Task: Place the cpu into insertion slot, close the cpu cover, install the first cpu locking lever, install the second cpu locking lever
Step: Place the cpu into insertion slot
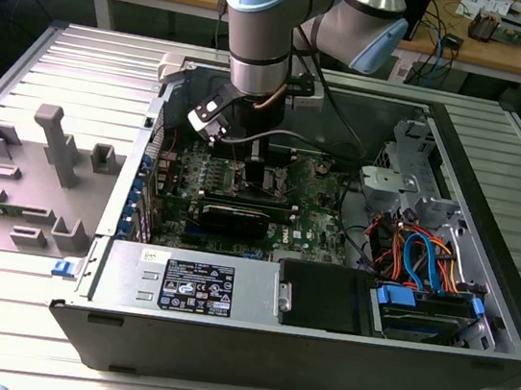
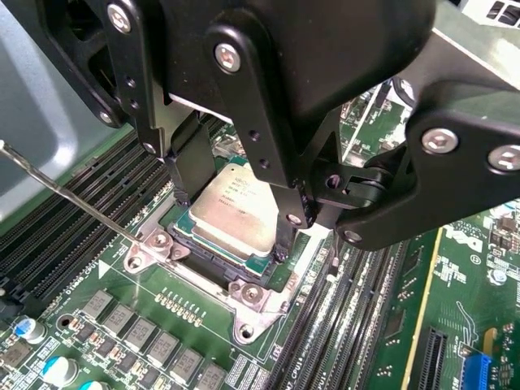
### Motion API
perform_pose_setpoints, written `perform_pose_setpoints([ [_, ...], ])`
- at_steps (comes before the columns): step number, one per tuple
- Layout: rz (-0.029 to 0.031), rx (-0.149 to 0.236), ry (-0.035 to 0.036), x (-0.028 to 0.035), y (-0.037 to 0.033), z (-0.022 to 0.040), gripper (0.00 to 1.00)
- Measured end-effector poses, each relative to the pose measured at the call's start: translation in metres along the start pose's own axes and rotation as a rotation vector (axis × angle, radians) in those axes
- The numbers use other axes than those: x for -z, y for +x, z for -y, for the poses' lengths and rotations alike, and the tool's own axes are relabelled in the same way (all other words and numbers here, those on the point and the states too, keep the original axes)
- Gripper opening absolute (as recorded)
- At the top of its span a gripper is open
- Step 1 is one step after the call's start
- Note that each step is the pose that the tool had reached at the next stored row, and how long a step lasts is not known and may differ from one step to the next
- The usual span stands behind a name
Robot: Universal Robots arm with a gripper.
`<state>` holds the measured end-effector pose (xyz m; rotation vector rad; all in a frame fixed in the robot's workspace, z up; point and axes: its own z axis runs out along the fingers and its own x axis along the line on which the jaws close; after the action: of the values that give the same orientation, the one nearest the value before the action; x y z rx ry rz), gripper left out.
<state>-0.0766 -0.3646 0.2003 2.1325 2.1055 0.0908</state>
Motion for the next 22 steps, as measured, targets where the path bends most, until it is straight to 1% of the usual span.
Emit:
perform_pose_setpoints([
  [5, 0.0002, 0.000, 0.0001, -0.0013, 0.0001, 0.0002, 0.54],
  [6, -0.0006, 0.000, 0.0000, -0.0013, 0.0001, 0.0002, 0.54],
  [9, -0.0057, -0.001, 0.0000, -0.0013, 0.0001, 0.0002, 0.54],
  [22, -0.0059, -0.001, 0.0001, -0.0025, 0.0001, 0.0004, 0.54],
])
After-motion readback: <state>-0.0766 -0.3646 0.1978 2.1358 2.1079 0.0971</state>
